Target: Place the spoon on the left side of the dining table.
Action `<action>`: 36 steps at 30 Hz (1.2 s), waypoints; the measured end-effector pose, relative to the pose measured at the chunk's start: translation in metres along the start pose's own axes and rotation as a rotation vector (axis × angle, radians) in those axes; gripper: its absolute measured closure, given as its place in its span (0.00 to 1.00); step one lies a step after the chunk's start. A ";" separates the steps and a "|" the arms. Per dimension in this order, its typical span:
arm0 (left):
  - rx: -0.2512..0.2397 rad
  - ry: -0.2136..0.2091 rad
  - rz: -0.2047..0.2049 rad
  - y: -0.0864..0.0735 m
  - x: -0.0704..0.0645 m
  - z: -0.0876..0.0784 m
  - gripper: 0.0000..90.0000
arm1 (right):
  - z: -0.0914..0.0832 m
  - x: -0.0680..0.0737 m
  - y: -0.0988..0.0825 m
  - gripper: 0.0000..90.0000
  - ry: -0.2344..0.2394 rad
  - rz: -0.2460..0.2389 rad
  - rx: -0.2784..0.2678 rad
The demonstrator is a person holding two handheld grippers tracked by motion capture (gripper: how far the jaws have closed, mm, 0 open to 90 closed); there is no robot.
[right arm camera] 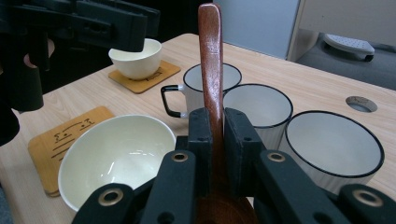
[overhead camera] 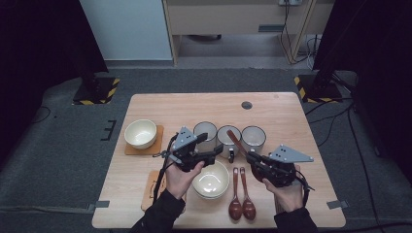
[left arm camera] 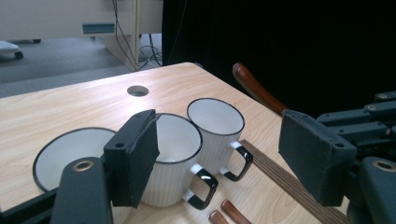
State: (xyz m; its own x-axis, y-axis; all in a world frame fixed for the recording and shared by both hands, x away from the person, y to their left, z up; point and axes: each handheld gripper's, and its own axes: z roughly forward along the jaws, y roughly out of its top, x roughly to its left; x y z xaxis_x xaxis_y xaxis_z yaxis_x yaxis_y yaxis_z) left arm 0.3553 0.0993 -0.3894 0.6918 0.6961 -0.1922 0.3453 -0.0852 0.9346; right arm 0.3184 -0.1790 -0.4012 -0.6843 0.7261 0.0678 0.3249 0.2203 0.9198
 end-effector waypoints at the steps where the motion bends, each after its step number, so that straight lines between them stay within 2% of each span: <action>1: -0.003 -0.002 0.000 0.001 -0.001 0.001 0.32 | 0.000 0.000 0.000 0.90 0.002 0.001 -0.001; 8: -0.016 -0.014 0.000 0.003 -0.006 0.005 0.33 | 0.000 0.003 0.001 0.90 0.013 -0.008 -0.006; 12: -0.026 -0.024 -0.016 0.003 -0.008 0.008 0.34 | 0.001 0.005 0.001 0.90 0.016 -0.011 -0.005; 24: -0.021 -0.063 -0.031 0.002 -0.018 0.022 0.38 | 0.003 0.009 0.001 0.90 0.033 -0.020 -0.008; 32: -0.020 -0.092 -0.056 0.000 -0.022 0.029 0.46 | 0.004 0.010 0.001 0.90 0.037 -0.025 -0.009; 36: -0.017 -0.091 -0.049 -0.001 -0.027 0.033 0.50 | 0.005 0.010 0.000 0.90 0.040 -0.025 -0.004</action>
State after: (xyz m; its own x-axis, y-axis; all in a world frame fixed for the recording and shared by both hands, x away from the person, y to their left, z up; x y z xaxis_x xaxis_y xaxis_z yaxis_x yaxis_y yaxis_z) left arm 0.3570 0.0574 -0.3951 0.7292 0.6317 -0.2631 0.3696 -0.0400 0.9283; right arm 0.3148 -0.1679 -0.4023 -0.7179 0.6935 0.0600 0.3043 0.2352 0.9231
